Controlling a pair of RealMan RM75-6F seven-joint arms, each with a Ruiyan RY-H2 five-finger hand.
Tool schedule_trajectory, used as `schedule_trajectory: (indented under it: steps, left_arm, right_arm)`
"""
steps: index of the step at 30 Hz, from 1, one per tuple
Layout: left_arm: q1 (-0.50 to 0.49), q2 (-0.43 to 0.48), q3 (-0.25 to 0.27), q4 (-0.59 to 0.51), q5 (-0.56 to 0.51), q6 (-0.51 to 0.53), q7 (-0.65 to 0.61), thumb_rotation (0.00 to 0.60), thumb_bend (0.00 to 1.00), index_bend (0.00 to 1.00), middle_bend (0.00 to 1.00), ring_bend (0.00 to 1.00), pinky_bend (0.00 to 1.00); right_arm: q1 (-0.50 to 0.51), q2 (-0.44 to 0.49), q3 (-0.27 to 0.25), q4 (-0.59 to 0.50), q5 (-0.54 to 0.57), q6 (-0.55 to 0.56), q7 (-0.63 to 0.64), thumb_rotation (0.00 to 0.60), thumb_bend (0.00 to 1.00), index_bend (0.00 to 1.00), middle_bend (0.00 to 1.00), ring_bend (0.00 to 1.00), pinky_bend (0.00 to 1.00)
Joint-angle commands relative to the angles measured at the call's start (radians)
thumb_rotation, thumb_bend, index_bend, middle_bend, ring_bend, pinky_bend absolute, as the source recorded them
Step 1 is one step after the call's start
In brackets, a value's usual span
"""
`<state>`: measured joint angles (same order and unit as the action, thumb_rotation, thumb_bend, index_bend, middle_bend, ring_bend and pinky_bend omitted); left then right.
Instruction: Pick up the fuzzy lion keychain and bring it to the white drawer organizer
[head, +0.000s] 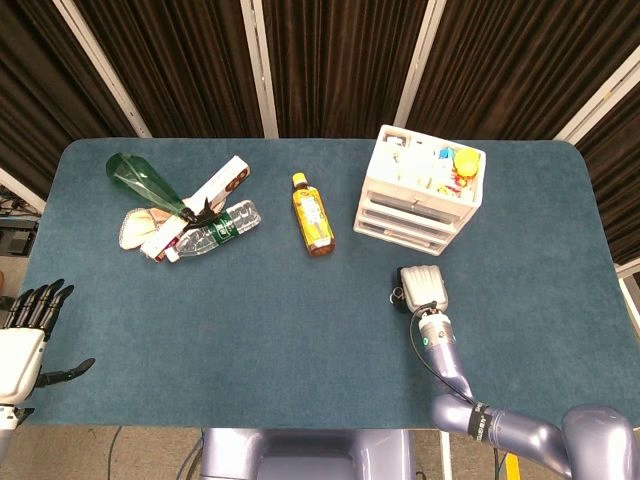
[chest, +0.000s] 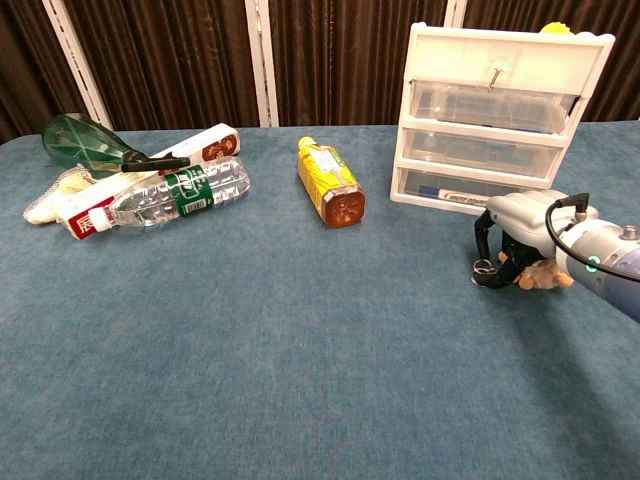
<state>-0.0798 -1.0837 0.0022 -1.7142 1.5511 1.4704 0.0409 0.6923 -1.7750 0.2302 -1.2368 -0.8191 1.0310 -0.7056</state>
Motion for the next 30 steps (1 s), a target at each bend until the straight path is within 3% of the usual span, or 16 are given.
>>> schedule_trajectory:
  steps: [1,18,30]
  left_arm:
    - [0.0,0.0,0.0,0.0,0.0,0.0,0.0,0.539,0.03,0.0,0.0,0.0,0.0]
    - [0.0,0.001,0.003,-0.003,0.003,0.001,-0.003,0.536,0.03,0.0,0.0,0.0,0.0]
    - [-0.001,0.002,0.003,-0.005,0.004,0.001,-0.004,0.54,0.03,0.0,0.0,0.0,0.0]
  right_arm:
    - [-0.001,-0.001,-0.002,0.001,-0.005,0.003,0.006,0.6,0.23,0.54,1.0,1.0,1.0]
    - [-0.005,0.008,-0.011,-0.016,-0.02,0.015,0.024,0.6,0.28,0.57,1.0,1.0,1.0]
    - [-0.005,0.009,-0.013,-0.022,-0.019,0.018,0.026,0.6,0.38,0.61,1.0,1.0,1.0]
